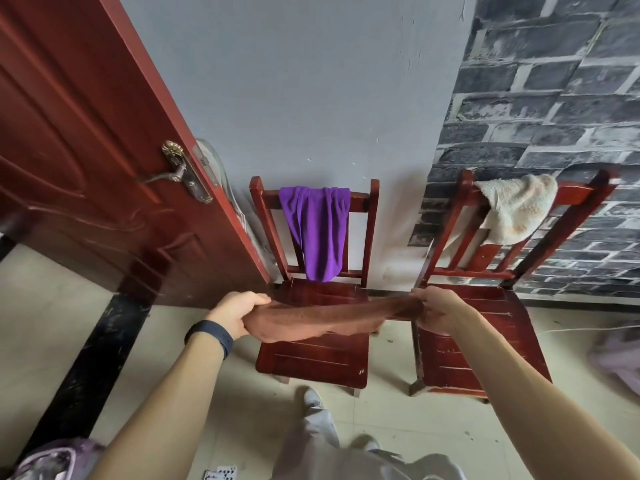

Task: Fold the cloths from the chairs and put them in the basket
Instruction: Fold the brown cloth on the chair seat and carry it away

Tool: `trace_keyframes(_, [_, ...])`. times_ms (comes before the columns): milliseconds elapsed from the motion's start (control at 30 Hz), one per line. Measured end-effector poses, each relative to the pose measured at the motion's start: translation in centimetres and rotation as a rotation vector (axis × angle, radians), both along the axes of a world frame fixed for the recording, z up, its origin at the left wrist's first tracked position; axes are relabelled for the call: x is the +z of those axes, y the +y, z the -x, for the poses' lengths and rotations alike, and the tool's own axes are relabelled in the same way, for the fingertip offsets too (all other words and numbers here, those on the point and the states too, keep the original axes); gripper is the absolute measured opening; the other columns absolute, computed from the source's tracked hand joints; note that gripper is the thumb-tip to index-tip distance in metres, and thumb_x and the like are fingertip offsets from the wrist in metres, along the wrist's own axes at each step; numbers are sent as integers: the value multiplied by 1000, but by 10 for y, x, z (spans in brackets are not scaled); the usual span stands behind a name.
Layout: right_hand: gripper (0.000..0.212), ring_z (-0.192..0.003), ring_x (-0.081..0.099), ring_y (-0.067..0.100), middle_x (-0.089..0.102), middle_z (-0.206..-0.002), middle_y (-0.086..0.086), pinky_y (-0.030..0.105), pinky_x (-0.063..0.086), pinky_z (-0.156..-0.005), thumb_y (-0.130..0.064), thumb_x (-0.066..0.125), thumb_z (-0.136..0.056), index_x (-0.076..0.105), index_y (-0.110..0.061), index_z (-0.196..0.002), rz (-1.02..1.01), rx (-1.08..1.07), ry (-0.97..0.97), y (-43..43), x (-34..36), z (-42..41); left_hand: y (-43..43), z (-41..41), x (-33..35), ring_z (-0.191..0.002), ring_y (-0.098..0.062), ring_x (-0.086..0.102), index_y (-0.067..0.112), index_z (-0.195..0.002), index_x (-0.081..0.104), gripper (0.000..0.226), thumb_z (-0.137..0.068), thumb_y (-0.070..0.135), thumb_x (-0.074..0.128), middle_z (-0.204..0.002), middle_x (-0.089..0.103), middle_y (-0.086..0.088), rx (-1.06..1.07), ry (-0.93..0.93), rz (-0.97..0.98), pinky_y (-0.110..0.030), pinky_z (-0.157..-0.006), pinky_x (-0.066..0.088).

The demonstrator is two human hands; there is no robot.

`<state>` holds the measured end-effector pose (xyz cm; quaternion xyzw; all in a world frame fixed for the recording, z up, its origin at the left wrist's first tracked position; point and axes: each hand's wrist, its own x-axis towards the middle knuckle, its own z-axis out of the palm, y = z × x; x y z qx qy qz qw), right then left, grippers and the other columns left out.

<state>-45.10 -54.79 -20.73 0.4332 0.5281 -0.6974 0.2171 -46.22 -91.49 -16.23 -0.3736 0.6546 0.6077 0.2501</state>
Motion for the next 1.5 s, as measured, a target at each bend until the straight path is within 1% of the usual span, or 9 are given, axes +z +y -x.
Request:
trace_keyframes(100, [27,-102,68,26,69,-119,13,36,58,-85,-5,62,-95,67,-12,-120,-22,-22,4,1,-7,5,0,4,-2,-81,-19,60,10,-126,66,36,-92,1,62,-98,66,-7,23,57,67,-32,-72,47])
trace_keyframes(233, [28,-69,57,15,63,-101,7,22,49,-48,-1,58,-95,70,-24,-107,-101,-133,127,-7,-8,10,-20,4,-2,-109,-21,54,30,-120,67,34,-92,10,64,-114,64,0,9,129,71,-37,-95,39])
trace_keyframes(500, [35,-85,67,15,68,-95,1,22,52,-73,4,71,-85,70,-18,-113,-346,106,505,-14,24,16,-33,17,9,-95,-15,62,26,-113,72,39,-81,4,76,-98,68,1,-162,445,210,-26,-78,47])
trace_keyframes(567, [39,-87,68,13,68,-98,-3,16,55,-67,3,72,-85,69,-21,-117,-556,211,549,-15,29,14,-32,19,8,-95,-16,65,19,-122,69,48,-78,4,80,-107,72,-5,-308,475,340,-26,-81,51])
trace_keyframes(700, [32,-91,67,23,66,-105,0,39,60,-83,-5,65,-93,69,-20,-121,-914,364,574,-17,18,9,-34,12,0,-100,-19,66,20,-119,72,40,-79,17,80,-111,74,-2,-467,549,787,-23,-89,46])
trace_keyframes(767, [29,-91,62,19,64,-105,1,30,53,-84,-6,63,-94,70,-17,-120,-996,410,604,-18,1,0,-34,3,-9,-105,-24,66,18,-118,73,38,-80,18,78,-113,73,-6,-458,556,846,-26,-92,47])
trace_keyframes(900, [28,-86,58,10,62,-94,-9,11,42,-82,-4,66,-89,75,-22,-109,-979,417,552,-27,-35,-36,-35,-29,-34,-99,-17,69,18,-116,74,39,-78,18,80,-106,76,-1,-417,458,712,-21,-85,48])
trace_keyframes(1267, [29,-79,74,20,74,-92,-7,39,59,-85,0,71,-79,76,-28,-89,-833,417,339,-56,-66,-87,-94,-49,-69,-88,-5,69,31,-90,80,19,-71,33,83,-87,76,18,-534,288,737,-21,-79,52])
trace_keyframes(1500, [32,-83,72,17,71,-85,-17,43,62,-77,-11,67,-77,71,-43,-76,-803,377,118,-83,-106,-14,-95,34,-117,-98,-21,68,35,-102,77,20,-84,34,71,-102,76,12,-679,171,753,-30,-78,54])
